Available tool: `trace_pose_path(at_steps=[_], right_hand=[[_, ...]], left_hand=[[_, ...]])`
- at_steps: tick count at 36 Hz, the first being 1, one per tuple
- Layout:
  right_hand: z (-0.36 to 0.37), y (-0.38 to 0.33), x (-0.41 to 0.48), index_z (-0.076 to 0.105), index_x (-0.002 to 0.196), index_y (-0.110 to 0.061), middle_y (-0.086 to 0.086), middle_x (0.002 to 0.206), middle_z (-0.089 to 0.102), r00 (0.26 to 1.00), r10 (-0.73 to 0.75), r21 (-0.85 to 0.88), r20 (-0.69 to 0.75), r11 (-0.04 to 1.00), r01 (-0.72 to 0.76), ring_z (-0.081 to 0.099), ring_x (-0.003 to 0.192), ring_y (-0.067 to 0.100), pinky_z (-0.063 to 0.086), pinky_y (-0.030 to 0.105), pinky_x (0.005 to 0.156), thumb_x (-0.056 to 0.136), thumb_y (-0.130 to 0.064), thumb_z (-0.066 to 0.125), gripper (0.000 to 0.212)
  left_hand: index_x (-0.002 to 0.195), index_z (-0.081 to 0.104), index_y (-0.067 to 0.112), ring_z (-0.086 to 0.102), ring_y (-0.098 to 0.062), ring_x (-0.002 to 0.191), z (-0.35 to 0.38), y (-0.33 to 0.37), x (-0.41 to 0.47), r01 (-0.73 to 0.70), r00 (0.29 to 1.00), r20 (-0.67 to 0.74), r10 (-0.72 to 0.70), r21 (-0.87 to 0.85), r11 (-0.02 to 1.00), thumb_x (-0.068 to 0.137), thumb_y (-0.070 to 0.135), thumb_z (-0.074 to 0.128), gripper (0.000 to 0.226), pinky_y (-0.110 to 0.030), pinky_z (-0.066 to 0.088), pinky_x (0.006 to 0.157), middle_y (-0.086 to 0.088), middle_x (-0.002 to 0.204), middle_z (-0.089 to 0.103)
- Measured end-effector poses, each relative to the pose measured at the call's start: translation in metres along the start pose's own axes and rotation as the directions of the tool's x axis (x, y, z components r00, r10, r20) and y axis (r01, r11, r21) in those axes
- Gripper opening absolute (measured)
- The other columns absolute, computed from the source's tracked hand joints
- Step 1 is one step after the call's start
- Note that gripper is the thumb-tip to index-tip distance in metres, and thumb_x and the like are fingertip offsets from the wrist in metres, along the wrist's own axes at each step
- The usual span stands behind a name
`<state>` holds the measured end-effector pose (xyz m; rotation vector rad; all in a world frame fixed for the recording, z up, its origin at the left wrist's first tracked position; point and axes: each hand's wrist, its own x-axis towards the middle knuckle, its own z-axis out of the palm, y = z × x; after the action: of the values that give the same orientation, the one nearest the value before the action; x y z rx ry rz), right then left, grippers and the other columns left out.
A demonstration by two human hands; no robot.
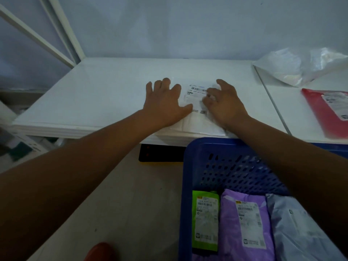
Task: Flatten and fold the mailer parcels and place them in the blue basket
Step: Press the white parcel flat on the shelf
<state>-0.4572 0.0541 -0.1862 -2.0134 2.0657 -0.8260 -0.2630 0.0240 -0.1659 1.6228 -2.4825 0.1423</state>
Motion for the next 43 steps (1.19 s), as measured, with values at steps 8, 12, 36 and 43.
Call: trace_pose_path(at_steps=[8, 12, 36, 43], right_hand=[[-0.002, 0.001, 0.001, 0.068, 0.105, -0.009, 0.004, 0.111, 0.064, 1.0, 0.001, 0.073, 0.007, 0.997, -0.002, 0.057, 0.102, 0.021, 0.046, 0.035, 0.085, 0.093, -0.023, 0.048, 0.027], [0.0, -0.002, 0.0, 0.058, 0.112, -0.015, 0.0, 0.109, 0.058, 0.998, -0.046, -0.065, 0.051, 0.997, 0.049, 0.055, 0.094, 0.021, 0.042, 0.034, 0.078, 0.092, -0.033, 0.048, 0.029], [0.002, -0.004, 0.002, 0.049, 0.123, -0.008, 0.013, 0.135, 0.05, 0.987, 0.015, -0.215, 0.16, 0.976, 0.02, 0.046, 0.124, 0.027, 0.037, 0.044, 0.104, 0.096, -0.039, 0.034, 0.044], [0.003, -0.003, 0.002, 0.046, 0.127, -0.007, 0.014, 0.137, 0.047, 0.98, 0.004, -0.242, 0.2, 0.969, 0.046, 0.043, 0.127, 0.028, 0.036, 0.046, 0.104, 0.092, -0.045, 0.024, 0.056]], left_hand=[[0.157, 0.018, 0.027, 0.007, -0.023, 0.153, 0.019, -0.009, 0.003, -0.044, 0.987, 0.142, 0.072, -0.186, 0.981, 0.099, 0.061, 0.03, 0.069, -0.049, 0.006, 0.123, -0.006, 0.166, 0.009], [0.157, 0.018, 0.03, 0.006, -0.024, 0.153, 0.021, -0.009, 0.002, 0.002, 0.99, 0.137, 0.017, -0.138, 0.99, 0.097, 0.064, 0.026, 0.069, -0.052, 0.0, 0.122, -0.005, 0.166, 0.01], [0.158, 0.006, 0.032, -0.006, -0.02, 0.153, 0.023, -0.008, 0.002, 0.113, 0.978, 0.188, -0.094, -0.092, 0.989, 0.097, 0.067, 0.014, 0.07, -0.057, -0.004, 0.121, -0.002, 0.167, -0.002], [0.158, 0.003, 0.03, -0.012, -0.021, 0.153, 0.025, -0.01, 0.004, 0.084, 0.977, 0.204, -0.065, -0.085, 0.993, 0.1, 0.063, 0.01, 0.067, -0.054, -0.005, 0.121, -0.004, 0.167, -0.006]])
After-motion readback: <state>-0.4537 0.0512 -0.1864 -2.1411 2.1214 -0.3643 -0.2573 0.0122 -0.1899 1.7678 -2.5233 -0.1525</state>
